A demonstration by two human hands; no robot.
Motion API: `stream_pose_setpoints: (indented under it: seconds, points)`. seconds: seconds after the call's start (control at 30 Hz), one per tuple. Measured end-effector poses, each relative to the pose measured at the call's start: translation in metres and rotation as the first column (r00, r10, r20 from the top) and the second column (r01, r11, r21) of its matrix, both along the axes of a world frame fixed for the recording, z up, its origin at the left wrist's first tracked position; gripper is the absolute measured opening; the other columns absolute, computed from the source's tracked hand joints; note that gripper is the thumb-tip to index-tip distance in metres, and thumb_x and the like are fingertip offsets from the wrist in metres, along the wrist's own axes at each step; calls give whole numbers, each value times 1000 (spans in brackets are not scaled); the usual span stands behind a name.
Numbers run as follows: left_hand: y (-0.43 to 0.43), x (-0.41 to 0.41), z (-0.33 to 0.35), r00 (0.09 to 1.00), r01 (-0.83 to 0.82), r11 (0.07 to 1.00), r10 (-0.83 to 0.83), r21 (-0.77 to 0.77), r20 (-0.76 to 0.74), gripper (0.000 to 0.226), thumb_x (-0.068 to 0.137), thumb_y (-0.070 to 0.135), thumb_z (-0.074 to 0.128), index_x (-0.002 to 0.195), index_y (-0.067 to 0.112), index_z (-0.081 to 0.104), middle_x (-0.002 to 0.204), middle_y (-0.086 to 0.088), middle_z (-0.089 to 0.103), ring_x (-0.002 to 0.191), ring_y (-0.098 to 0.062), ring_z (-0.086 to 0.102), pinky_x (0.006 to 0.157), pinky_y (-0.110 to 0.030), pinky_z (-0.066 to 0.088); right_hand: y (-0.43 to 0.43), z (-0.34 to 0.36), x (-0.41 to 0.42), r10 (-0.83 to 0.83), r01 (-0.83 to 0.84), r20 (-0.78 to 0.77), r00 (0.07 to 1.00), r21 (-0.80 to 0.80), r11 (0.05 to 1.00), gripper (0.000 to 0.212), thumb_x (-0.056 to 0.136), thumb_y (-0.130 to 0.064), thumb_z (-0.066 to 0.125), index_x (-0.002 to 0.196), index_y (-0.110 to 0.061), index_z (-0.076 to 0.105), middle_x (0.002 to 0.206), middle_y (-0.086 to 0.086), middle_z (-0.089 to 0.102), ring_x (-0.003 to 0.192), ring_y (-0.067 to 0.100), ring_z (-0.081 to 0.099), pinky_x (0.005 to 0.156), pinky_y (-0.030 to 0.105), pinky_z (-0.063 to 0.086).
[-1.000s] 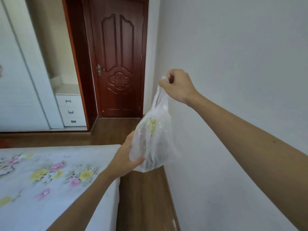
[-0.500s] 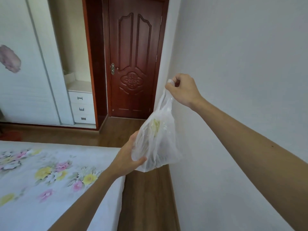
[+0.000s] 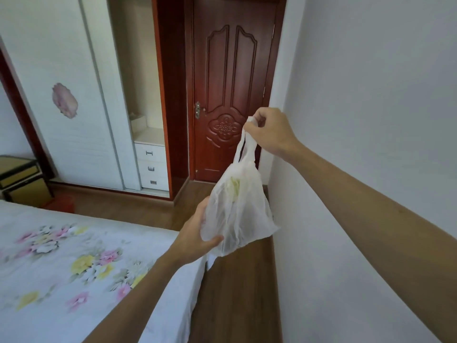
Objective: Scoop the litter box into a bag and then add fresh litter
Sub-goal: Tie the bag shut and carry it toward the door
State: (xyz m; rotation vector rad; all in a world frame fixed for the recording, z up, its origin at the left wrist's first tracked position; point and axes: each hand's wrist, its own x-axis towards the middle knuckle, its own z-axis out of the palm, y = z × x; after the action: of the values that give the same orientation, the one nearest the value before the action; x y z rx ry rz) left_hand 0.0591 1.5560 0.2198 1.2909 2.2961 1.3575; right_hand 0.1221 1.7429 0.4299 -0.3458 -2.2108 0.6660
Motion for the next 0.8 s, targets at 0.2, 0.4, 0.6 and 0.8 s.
stream_pose_setpoints:
  seconds: [0.2, 0.4, 0.6, 0.8]
  points:
    - [36, -29, -3, 998, -39, 996, 35, 74, 52, 85, 73, 52, 76, 133, 59, 16, 127, 45, 32, 111, 18, 43, 89, -2, 32, 40, -1, -39, 64, -64, 5, 998, -16, 998, 17, 84, -15, 64, 73, -3, 61, 64, -3, 53, 58, 3, 48, 61, 11, 37]
    - [67, -71, -19, 995, -49, 994, 39, 100, 94, 88, 74, 50, 77, 141, 51, 19, 135, 38, 37, 121, 14, 43, 88, 0, 36, 77, -12, -89, 79, -79, 13, 997, -4, 997, 19, 83, -15, 64, 74, 2, 62, 65, -1, 56, 58, 2, 49, 61, 11, 37]
    - [104, -131, -30, 996, -38, 995, 30, 97, 89, 89, 72, 46, 79, 138, 49, 20, 134, 37, 37, 121, 13, 43, 85, 3, 37, 117, -22, -151, 72, -73, 32, 997, 20, 997, 18, 82, -17, 64, 74, 0, 63, 68, 1, 59, 60, 5, 51, 61, 14, 42]
    - [146, -204, -34, 997, 21, 995, -28, 101, 68, 95, 71, 48, 81, 142, 49, 18, 136, 37, 36, 125, 13, 39, 94, -5, 38, 159, -20, -217, 60, -61, 30, 998, 58, 996, 20, 81, -17, 64, 76, 3, 63, 75, 14, 65, 62, 10, 53, 59, 13, 40]
